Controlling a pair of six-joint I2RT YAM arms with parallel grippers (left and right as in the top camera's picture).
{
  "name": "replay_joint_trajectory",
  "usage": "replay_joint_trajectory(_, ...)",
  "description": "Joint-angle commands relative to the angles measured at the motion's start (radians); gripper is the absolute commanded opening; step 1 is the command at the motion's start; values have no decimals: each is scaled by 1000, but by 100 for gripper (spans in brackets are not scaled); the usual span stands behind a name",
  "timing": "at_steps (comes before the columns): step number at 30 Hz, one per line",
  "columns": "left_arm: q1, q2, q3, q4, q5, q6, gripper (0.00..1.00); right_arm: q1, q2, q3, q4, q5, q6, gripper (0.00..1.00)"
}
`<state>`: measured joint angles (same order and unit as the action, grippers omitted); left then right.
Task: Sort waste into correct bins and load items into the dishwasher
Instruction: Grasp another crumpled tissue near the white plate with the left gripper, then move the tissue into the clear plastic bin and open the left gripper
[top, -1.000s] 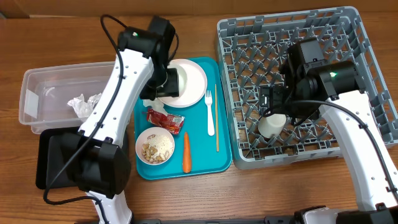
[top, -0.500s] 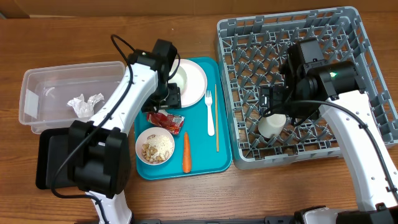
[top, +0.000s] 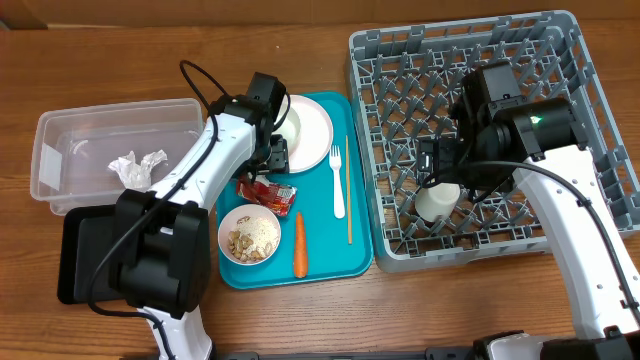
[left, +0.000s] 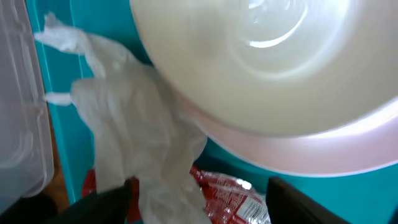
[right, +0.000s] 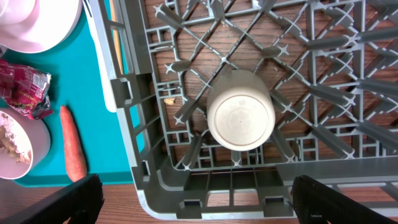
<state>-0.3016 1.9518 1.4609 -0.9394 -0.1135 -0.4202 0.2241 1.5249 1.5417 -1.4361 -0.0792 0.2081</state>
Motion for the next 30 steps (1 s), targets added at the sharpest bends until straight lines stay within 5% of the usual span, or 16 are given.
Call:
replay_joint_trajectory(1, 0, 7, -22, 19, -31, -14, 64, 3, -13, 20, 2, -5, -6, 100)
replay_joint_trajectory(10, 1, 7, -61, 28, -54, -14, 39, 3, -13, 20, 2, -5, -6, 100)
replay_joint_trajectory(13, 1, 7, -61, 29, -54, -14, 7, 3, -13, 20, 2, -5, -6, 100)
replay_joint_trajectory(14, 1, 7, -58, 28, -55, -13, 4, 3, -13, 20, 2, -5, -6, 100)
replay_joint_trajectory(21, 2, -12, 29, -8, -55, -2, 4, 3, -13, 20, 2, -5, -6, 100)
replay_joint_trajectory(30, 2, -49, 347, -307, -54, -2, 4, 3, -13, 20, 2, -5, -6, 100)
